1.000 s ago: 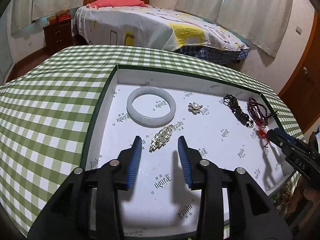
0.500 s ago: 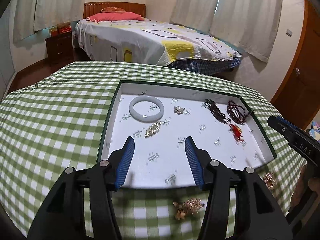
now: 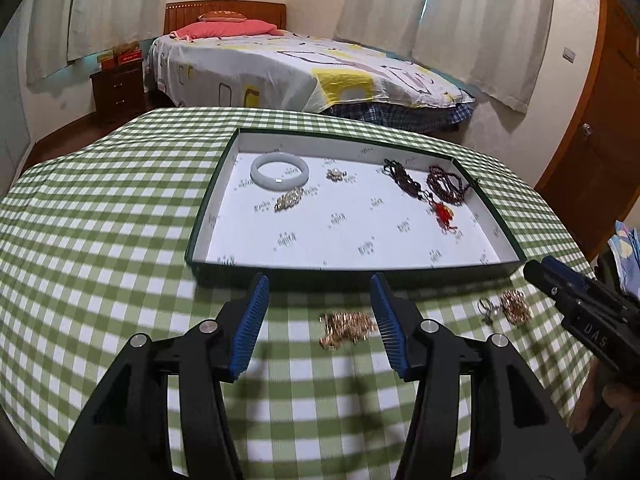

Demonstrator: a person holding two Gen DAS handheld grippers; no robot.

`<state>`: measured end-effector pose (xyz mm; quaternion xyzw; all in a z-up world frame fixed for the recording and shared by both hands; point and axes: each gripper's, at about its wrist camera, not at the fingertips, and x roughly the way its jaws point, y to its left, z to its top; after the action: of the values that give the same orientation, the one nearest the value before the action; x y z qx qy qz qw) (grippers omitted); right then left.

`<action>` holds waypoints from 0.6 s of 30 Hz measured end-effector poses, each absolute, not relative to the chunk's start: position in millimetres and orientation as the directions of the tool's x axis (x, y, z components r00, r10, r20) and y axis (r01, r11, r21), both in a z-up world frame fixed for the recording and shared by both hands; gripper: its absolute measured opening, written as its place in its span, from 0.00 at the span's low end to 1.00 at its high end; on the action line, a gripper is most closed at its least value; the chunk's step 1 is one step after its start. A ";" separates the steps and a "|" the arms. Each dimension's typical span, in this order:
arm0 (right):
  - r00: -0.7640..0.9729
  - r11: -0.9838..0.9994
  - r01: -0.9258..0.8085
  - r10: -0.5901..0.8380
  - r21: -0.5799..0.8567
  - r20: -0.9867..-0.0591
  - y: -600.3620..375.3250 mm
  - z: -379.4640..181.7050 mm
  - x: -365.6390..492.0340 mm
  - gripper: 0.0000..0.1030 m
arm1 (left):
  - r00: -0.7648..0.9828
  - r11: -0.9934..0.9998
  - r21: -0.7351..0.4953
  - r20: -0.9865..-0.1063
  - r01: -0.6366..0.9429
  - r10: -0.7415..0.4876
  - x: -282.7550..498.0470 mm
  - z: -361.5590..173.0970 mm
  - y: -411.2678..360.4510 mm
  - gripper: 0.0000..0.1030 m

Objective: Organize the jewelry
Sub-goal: 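Close the right tool on the pearl ring while the left tool approaches the gold chain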

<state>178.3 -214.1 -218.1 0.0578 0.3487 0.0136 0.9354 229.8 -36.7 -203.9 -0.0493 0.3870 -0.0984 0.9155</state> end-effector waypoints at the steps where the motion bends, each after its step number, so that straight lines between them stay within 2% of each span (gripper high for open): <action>1: 0.753 0.993 0.015 0.067 0.119 -0.655 -213.9 -220.3 175.5 0.40 | 0.680 0.976 -0.166 -0.700 0.141 -0.217 227.5 -204.5 -35.8 0.50; 18: 0.681 0.996 -0.028 0.077 0.080 -0.728 -188.7 -253.9 193.5 0.40 | 0.669 0.980 -0.174 -0.719 0.092 -0.190 220.9 -215.0 -14.0 0.50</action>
<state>193.5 -188.7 -253.9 0.0311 0.3982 0.0285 0.9163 220.9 -14.0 -215.0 -0.0613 0.3995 -0.0776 0.9114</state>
